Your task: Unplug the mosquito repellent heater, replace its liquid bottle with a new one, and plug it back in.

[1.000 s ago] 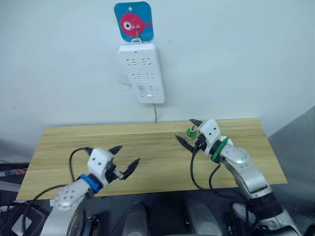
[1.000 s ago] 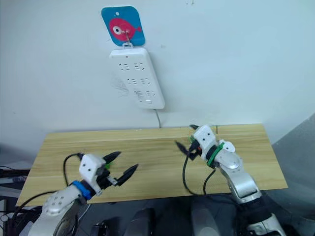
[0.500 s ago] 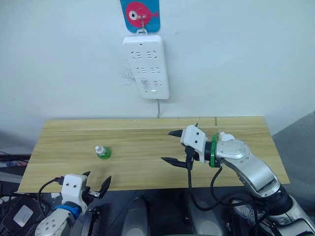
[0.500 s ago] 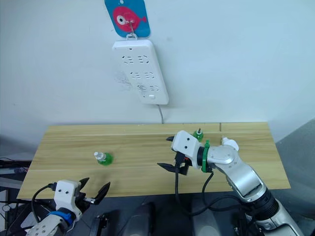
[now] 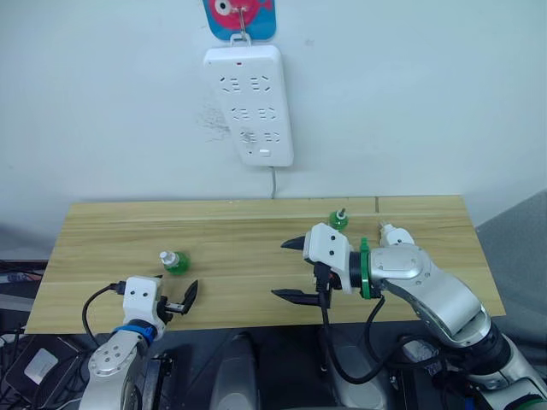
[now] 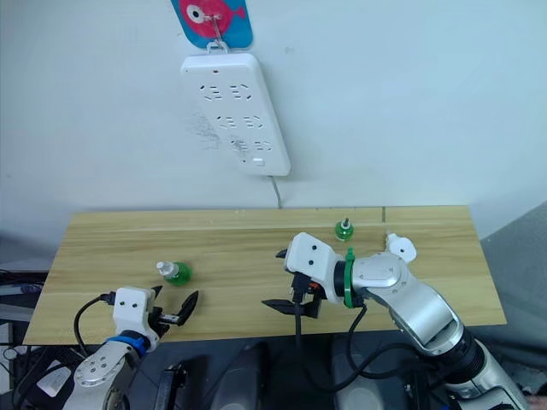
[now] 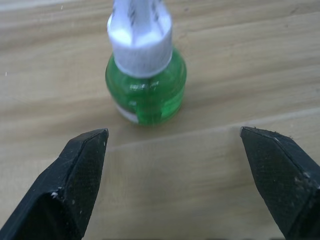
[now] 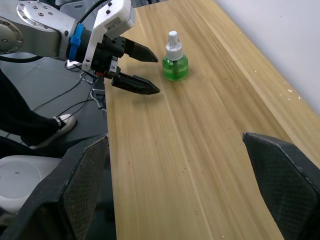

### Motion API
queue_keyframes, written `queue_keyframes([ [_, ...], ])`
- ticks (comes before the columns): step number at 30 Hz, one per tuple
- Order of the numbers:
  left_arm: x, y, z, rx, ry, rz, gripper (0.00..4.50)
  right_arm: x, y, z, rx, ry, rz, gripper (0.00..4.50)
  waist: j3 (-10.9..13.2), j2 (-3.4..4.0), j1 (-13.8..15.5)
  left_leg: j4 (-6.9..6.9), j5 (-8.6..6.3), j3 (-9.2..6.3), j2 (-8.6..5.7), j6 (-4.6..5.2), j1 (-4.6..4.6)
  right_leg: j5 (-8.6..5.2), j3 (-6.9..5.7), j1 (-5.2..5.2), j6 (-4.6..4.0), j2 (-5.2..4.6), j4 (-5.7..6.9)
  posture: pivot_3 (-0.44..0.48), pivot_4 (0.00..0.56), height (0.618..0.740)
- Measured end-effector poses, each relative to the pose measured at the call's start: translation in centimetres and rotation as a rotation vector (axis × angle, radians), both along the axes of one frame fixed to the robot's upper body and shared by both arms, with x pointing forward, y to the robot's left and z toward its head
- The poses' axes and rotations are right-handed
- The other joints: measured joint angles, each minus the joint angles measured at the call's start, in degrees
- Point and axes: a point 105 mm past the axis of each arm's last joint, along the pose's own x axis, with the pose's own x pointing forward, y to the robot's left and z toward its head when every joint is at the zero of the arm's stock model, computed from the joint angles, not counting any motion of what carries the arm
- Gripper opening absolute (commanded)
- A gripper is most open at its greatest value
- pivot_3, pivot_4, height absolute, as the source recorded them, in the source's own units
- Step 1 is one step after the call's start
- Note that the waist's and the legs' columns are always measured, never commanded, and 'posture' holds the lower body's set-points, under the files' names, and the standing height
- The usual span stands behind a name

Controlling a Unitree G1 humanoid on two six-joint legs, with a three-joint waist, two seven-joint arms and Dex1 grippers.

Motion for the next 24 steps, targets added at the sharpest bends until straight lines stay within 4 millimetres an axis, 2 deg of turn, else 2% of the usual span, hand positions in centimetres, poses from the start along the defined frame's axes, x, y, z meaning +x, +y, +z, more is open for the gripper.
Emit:
queue_keyframes([
  [14, 3.0, 0.8, 0.5, -0.013, -0.056, 0.029, 4.50, -0.8, 0.0, 0.3, -0.019, 0.026, 0.016, 4.48, 1.10, 0.26, -0.84, -0.01, 0.01, 0.06, -0.02, -0.01, 0.00, -0.04, 0.03, -0.01, 0.10, -0.03, -0.03, -0.170, 0.416, 0.725],
  [23, 4.3, 0.9, 0.8, -0.012, -0.095, 0.020, 4.50, -1.6, -0.3, 0.4, -0.032, 0.050, 0.020, 4.48, 1.47, 0.33, -1.10, -0.01, 0.01, 0.16, -0.02, -0.02, 0.02, -0.10, 0.11, -0.03, 0.22, -0.04, -0.06, -0.185, 0.431, 0.725],
  [24, 4.4, 0.9, 0.8, -0.011, -0.100, 0.019, 4.31, -1.6, -0.3, 0.4, -0.033, 0.050, 0.017, 4.49, 1.50, 0.34, -1.12, -0.01, 0.01, 0.17, -0.02, -0.03, 0.02, -0.11, 0.11, -0.03, 0.23, -0.04, -0.07, -0.185, 0.431, 0.725],
])
